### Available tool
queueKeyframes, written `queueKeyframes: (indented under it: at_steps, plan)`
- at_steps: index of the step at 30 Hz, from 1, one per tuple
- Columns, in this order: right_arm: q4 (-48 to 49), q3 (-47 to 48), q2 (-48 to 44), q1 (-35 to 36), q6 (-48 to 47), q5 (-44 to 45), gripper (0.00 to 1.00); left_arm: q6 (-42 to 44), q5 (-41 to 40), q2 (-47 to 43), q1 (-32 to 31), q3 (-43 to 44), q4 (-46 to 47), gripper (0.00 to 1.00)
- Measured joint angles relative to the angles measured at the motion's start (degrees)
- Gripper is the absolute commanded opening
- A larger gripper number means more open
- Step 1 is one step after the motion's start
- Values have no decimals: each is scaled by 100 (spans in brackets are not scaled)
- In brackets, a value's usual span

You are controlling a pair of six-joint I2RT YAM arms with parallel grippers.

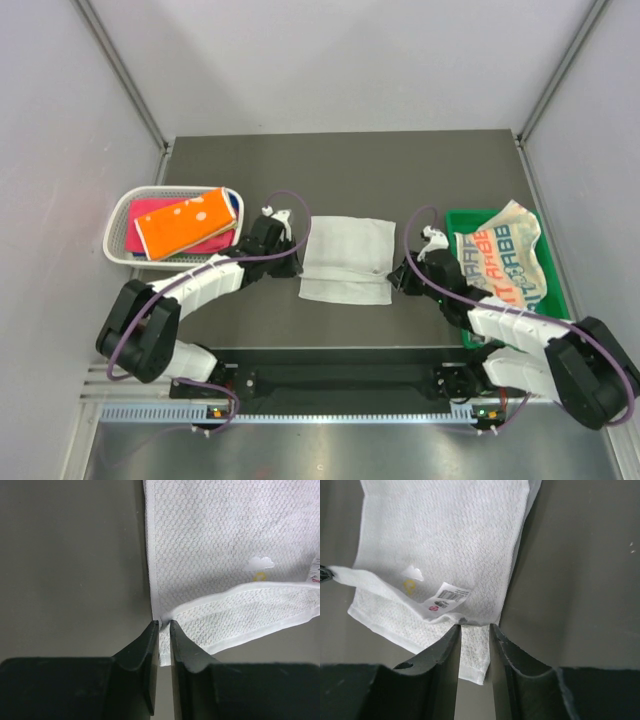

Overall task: Fold and stack the towels
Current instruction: Fold the towel

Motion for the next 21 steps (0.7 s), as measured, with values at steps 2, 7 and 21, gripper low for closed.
queueKeyframes:
  at_steps: [2, 7, 21]
  plan:
    - [-140, -17, -267, 0, -4, 22, 30, -2, 24, -48, 0, 0, -4, 23]
    - [-520, -7, -1008, 2, -4, 155, 32, -9, 129, -350, -2, -11, -83, 23]
    - [-1351, 522, -468, 361, -24, 356, 32, -306, 173, -190, -105, 68, -341, 23]
